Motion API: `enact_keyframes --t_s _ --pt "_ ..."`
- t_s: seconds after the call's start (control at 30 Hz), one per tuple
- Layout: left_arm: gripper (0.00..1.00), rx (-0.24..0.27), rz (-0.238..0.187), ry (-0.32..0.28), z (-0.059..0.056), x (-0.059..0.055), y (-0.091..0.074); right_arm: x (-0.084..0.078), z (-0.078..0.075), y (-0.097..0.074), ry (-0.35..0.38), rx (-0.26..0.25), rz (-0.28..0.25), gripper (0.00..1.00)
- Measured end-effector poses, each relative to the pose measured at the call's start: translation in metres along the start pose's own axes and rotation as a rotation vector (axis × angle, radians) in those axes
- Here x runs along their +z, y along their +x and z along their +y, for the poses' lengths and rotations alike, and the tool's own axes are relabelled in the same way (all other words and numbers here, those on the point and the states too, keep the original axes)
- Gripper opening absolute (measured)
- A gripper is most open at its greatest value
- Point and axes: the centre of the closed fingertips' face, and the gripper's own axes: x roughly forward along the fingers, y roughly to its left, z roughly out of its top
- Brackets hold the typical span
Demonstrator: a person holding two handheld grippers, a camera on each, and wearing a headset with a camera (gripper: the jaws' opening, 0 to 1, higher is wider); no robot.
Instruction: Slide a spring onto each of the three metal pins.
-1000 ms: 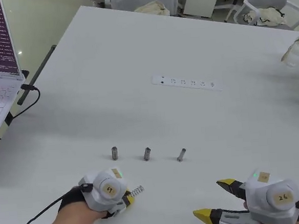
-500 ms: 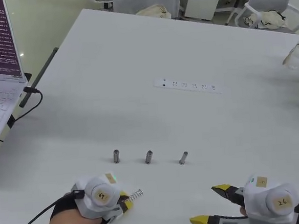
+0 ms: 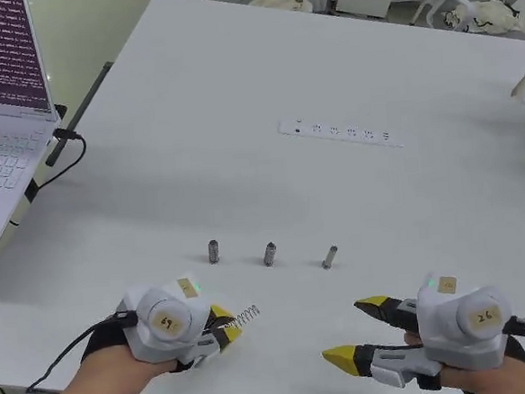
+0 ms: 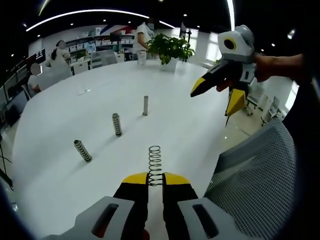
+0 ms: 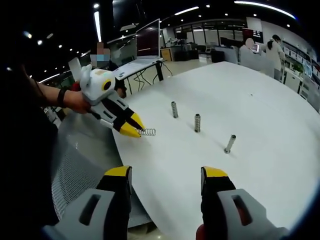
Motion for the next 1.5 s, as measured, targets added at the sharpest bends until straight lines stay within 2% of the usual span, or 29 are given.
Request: enact_keyframes --t_s 0.23,0.47,1.07,1.5 --pt "0.02 0.003 -0.033 0.025 -0.003 0.013 -0.011 0.009 0.017 0.012 -0.05 0.056 0.004 0.51" --pt "0.02 -0.013 -0.042 0.066 -0.01 0.022 -0.014 0.018 0.025 0.02 -0.069 0.091 -0.009 0.49" --pt "0.02 -0.056 -0.05 0.171 -0.029 0.039 -0.017 0.037 0.029 0.032 -0.136 0.143 -0.02 0.42" --pt "0.02 -0.1 -0.057 0.243 -0.042 0.049 -0.018 0.04 0.043 0.036 -0.222 0.239 0.0 0.31"
